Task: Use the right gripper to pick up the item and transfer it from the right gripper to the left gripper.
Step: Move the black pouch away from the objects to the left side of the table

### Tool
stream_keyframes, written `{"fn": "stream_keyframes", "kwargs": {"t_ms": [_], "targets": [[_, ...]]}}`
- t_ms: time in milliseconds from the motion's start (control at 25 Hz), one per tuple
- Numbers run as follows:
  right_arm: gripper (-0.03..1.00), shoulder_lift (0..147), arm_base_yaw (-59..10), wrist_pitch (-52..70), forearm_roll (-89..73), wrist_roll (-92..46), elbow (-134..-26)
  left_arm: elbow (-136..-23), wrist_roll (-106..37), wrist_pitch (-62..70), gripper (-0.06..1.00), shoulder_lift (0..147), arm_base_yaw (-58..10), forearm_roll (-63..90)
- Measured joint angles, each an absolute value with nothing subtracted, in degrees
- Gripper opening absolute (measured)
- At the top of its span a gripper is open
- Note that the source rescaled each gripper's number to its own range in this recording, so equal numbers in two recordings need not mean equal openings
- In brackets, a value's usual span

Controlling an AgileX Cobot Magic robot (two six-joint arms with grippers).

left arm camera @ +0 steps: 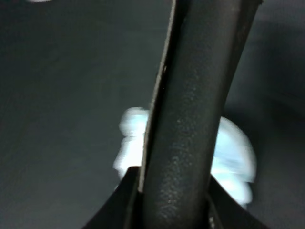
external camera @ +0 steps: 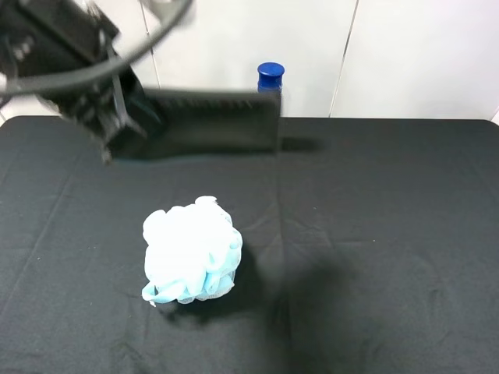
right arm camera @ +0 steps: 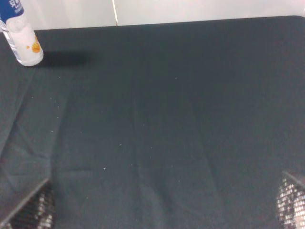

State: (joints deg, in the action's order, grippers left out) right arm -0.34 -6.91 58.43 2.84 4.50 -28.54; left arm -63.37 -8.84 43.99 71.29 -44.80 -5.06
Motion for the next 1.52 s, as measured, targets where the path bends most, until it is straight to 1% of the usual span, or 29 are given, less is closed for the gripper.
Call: {"fn": "stream_keyframes", "kwargs": {"t_ms": [120,280,400,520,680,920,1040,1520], "targets": [[1.0,-0.34,-6.91,58.43,2.84,4.5,-28.54,-64.17,-2.41,44.78,0.0,71.29,-42.29,-10.02],[1.0,-0.34,-6.91,58.43,2.84,4.5,-28.54,-64.17,2.06,44.58,0.0,71.61,-34.65,-12.04],[1.0,-0.34,-6.91,58.43,2.84,4.5,-28.54,-63.71,3.53,41.43,0.0,72.64,-28.31,-12.06],[1.0,-0.34,-6.91,58.43,2.73,4.5,-28.54,-60.6,4.17,36.96,0.0,73.79,-23.23,-11.59],[1.0,-0.34,-6.91,58.43,2.67,4.5,-28.54,-53.28,4.42,29.19,0.0,75.72,-18.78,-10.7],[1.0,-0.34,-6.91,58.43,2.38,4.5,-28.54,-43.38,4.96,14.5,0.0,78.4,-17.94,-10.51],[1.0,-0.34,-6.91,58.43,1.73,4.5,-28.54,-40.55,5.71,9.67,0.0,81.18,-17.94,-10.45],[1.0,-0.34,-6.91,58.43,0.95,4.5,-28.54,-39.42,7.18,-3.5,0.0,94.6,-17.03,-10.34]]}}
